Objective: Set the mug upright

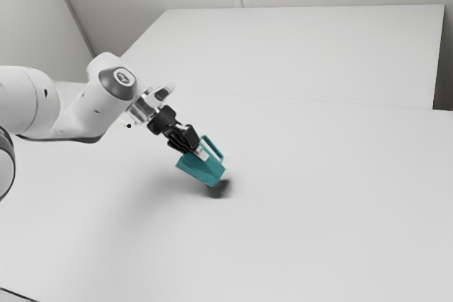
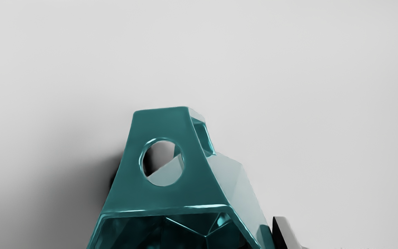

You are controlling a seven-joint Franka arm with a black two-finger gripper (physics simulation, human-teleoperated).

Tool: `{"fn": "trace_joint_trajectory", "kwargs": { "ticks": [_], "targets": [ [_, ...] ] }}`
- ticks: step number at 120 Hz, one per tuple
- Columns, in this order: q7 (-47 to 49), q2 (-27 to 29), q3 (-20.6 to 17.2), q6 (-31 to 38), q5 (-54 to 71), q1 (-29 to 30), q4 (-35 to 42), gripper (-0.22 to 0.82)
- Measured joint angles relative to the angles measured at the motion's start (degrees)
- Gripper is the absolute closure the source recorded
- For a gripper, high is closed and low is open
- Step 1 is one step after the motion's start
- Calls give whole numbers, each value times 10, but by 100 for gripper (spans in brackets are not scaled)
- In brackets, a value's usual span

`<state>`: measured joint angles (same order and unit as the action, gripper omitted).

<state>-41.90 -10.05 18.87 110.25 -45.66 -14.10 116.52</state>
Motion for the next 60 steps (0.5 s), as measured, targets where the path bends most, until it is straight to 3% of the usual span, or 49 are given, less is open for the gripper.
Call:
{"fn": "trace_joint_trajectory", "kwargs": {
  "ticks": [12, 25, 41, 60],
  "targets": [
    [4, 9, -9, 23, 64, 2, -2, 77],
    [12, 12, -83, 46, 137, 55, -9, 77],
    [23, 17, -142, 71, 216, 95, -14, 77],
    [38, 20, -159, 95, 295, 98, -13, 77]
  ]
}}
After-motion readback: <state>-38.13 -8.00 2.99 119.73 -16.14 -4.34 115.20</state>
